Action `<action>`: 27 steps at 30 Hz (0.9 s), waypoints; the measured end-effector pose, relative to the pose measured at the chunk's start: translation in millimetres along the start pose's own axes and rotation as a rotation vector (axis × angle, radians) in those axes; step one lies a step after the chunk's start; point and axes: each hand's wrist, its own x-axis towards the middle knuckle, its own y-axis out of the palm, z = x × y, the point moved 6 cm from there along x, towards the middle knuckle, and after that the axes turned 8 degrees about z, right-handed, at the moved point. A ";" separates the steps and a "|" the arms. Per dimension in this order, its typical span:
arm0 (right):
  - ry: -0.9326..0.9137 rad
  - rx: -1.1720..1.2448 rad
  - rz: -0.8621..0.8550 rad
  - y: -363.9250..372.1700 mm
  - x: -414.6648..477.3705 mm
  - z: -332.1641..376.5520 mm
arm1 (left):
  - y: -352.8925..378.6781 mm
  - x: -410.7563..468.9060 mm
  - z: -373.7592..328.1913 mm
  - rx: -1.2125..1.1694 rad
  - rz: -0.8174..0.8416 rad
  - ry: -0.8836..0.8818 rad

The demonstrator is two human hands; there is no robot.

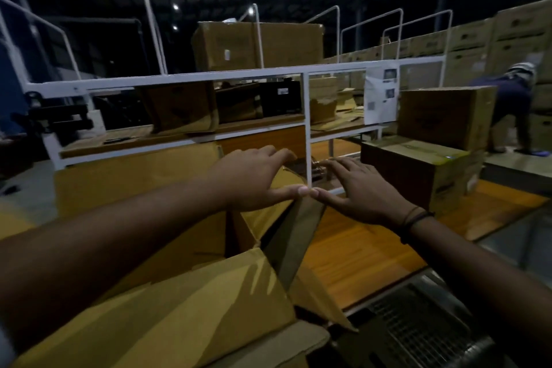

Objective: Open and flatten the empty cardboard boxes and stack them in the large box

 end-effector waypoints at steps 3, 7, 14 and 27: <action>0.037 0.057 -0.040 -3.5 -7.1 -38.6 | -2.4 49.0 -28.3 0.032 0.002 0.029; 0.121 0.095 -0.070 -10.7 -13.4 -94.3 | 3.5 113.4 -64.8 0.066 -0.024 0.053; 0.243 0.097 -0.061 -19.0 -11.1 -202.2 | 34.5 226.0 -108.5 0.017 0.080 0.035; 0.387 0.100 -0.060 4.3 -12.8 -358.8 | 73.6 356.6 -164.6 -0.062 0.262 0.014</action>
